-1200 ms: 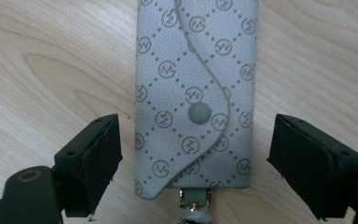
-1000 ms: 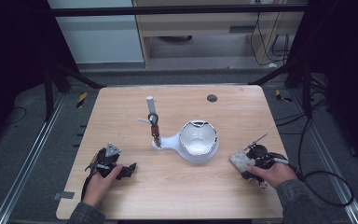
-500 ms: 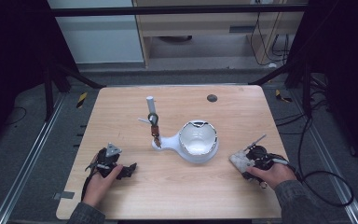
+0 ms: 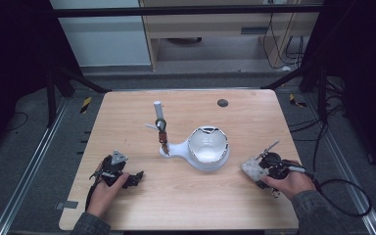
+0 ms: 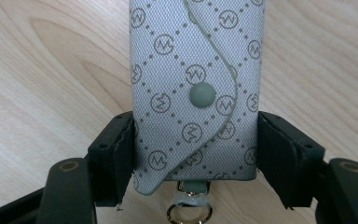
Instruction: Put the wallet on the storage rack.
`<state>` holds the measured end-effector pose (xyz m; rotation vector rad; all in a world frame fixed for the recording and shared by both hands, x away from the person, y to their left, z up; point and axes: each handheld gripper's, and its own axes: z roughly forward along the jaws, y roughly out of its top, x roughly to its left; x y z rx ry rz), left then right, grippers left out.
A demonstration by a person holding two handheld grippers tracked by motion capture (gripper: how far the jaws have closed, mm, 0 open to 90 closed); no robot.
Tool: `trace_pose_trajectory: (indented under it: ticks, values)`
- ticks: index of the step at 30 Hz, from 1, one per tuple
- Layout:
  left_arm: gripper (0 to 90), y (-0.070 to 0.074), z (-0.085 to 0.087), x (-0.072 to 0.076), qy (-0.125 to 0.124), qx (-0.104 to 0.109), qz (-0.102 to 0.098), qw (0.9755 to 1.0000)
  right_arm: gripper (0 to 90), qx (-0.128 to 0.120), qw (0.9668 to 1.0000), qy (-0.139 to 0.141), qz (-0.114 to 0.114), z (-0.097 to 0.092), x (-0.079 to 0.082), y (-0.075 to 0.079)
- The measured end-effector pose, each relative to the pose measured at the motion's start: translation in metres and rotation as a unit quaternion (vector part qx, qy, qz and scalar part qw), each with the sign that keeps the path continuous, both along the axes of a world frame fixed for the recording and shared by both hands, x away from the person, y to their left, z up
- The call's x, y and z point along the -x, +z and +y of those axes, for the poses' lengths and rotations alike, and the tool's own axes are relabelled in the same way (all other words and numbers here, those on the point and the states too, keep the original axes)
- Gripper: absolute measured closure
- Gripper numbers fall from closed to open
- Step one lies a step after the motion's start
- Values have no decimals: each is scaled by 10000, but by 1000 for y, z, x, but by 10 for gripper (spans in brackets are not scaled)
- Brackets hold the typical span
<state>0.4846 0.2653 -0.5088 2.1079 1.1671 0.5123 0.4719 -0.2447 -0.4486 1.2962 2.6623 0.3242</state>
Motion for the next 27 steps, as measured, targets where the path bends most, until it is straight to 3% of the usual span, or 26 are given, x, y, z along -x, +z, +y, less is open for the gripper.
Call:
trace_pose_trajectory:
  ticks: [14, 27]
  values:
    - [0, 0, 0, 1, 20, 3, 3, 10000, 322, 61, 9985, 373, -403, 13, 3, 48]
    - [0, 0, 0, 1, 33, 6, 4, 10000, 322, 68, 9960, 683, -579, 25, 4, 72]
